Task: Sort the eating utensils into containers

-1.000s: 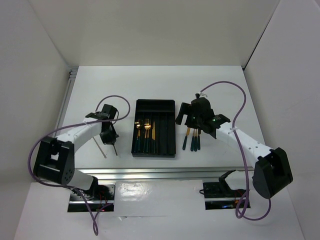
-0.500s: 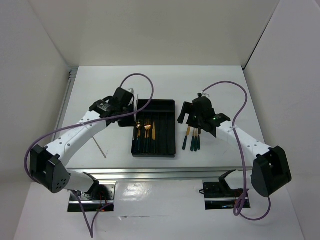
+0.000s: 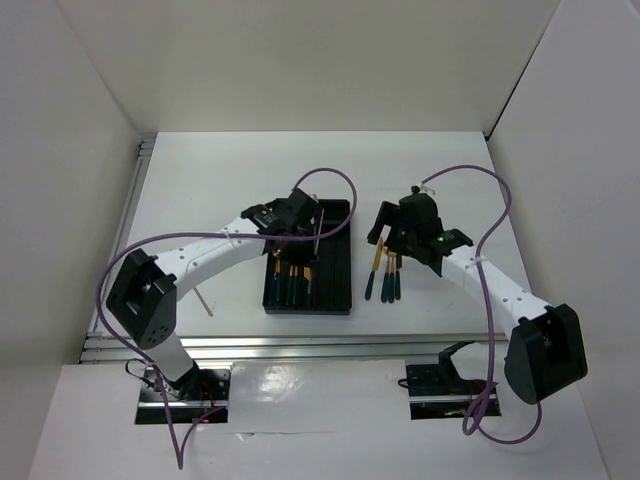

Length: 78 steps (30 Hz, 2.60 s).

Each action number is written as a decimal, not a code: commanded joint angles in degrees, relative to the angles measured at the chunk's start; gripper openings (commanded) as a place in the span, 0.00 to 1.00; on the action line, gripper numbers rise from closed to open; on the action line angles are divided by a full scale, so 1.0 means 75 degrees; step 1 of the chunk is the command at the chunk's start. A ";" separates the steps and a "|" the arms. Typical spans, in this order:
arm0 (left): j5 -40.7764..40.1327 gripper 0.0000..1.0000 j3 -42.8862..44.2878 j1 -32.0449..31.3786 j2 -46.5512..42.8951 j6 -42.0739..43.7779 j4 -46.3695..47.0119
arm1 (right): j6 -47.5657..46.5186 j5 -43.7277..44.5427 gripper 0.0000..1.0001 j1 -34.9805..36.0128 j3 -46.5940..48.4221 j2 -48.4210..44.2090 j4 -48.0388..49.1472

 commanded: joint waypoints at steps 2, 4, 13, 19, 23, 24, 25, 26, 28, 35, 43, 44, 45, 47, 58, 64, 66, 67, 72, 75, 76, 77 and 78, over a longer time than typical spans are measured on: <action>-0.0507 0.00 0.0332 -0.0560 0.0334 -0.1319 0.0491 | 0.0023 0.0121 1.00 -0.0050 -0.0128 -0.0192 0.0019; -0.0730 0.00 0.0333 -0.0747 0.0486 -0.1624 0.0491 | 0.0023 0.0120 1.00 -0.0050 -0.0128 -0.0192 0.0019; -0.1234 0.00 0.0181 -0.0830 0.0921 -0.2235 0.0491 | -0.0047 0.0120 1.00 -0.0050 -0.0281 -0.0508 -0.0192; -0.1154 0.00 0.0111 -0.0899 0.1177 -0.2247 0.0702 | -0.0047 0.0120 1.00 -0.0050 -0.0281 -0.0508 -0.0192; -0.1153 0.00 0.0263 -0.0900 0.1588 -0.2047 0.0702 | -0.0047 0.0120 1.00 -0.0050 -0.0281 -0.0508 -0.0192; -0.1153 0.00 0.0263 -0.0900 0.1589 -0.1955 0.0702 | -0.0047 0.0120 1.00 -0.0050 -0.0281 -0.0508 -0.0192; -0.1153 0.00 0.0263 -0.0970 0.1658 -0.1954 0.0702 | -0.0047 0.0120 1.00 -0.0050 -0.0281 -0.0508 -0.0192; -0.1153 0.00 0.0344 -0.0971 0.1659 -0.1884 0.0702 | -0.0047 0.0120 1.00 -0.0050 -0.0281 -0.0508 -0.0192; -0.1153 0.00 0.0345 -0.0971 0.1729 -0.1883 0.0702 | -0.0047 0.0120 1.00 -0.0050 -0.0281 -0.0508 -0.0192; -0.1153 0.00 0.0345 -0.1110 0.1893 -0.1801 0.0620 | -0.0047 0.0120 1.00 -0.0050 -0.0281 -0.0438 -0.0192; -0.1305 0.00 0.0275 -0.1181 0.1449 -0.1801 0.0362 | -0.0047 -0.0021 1.00 -0.0050 -0.0351 -0.0367 -0.0122; -0.1305 0.00 0.0205 -0.1181 0.1448 -0.1801 0.0362 | -0.0047 -0.0021 1.00 -0.0050 -0.0351 -0.0367 -0.0122; -0.1305 0.00 0.0135 -0.1181 0.1378 -0.1801 0.0362 | -0.0047 -0.0090 1.00 -0.0050 -0.0351 -0.0298 -0.0122; -0.1305 0.00 0.0134 -0.1181 0.1378 -0.1801 0.0362 | -0.0047 -0.0091 1.00 -0.0050 -0.0351 -0.0297 -0.0052; -0.0989 0.00 -0.0019 -0.1181 0.1237 -0.1685 0.0432 | -0.0047 -0.0161 1.00 -0.0050 -0.0351 -0.0297 -0.0052; -0.0813 0.00 0.0228 -0.1181 0.1237 -0.1357 0.0292 | 0.0023 -0.0231 1.00 -0.0050 -0.0351 -0.0367 -0.0052; -0.0743 0.00 0.0461 -0.1181 0.1307 -0.1275 0.0199 | 0.0023 -0.0302 1.00 -0.0050 -0.0351 -0.0367 -0.0052; -0.0743 0.00 0.0462 -0.1181 0.1307 -0.1274 0.0198 | 0.0023 -0.0302 1.00 -0.0050 -0.0351 -0.0367 -0.0052; -0.0672 0.00 0.0614 -0.1181 0.1307 -0.1192 0.0022 | 0.0023 -0.0302 1.00 -0.0050 -0.0351 -0.0438 -0.0052; -0.0532 0.00 0.0533 -0.1181 0.1307 -0.1192 0.0022 | 0.0023 -0.0302 1.00 -0.0050 -0.0421 -0.0438 -0.0052; -0.0532 0.00 0.0532 -0.1181 0.1307 -0.1273 -0.0059 | 0.0023 -0.0302 1.00 -0.0050 -0.0421 -0.0438 -0.0052; -0.0532 0.00 0.0440 -0.1181 0.1307 -0.1274 -0.0060 | 0.0023 -0.0302 1.00 -0.0050 -0.0421 -0.0438 -0.0052; -0.0532 0.00 0.0439 -0.1181 0.1307 -0.1378 -0.0060 | 0.0023 -0.0302 1.00 -0.0050 -0.0421 -0.0438 -0.0052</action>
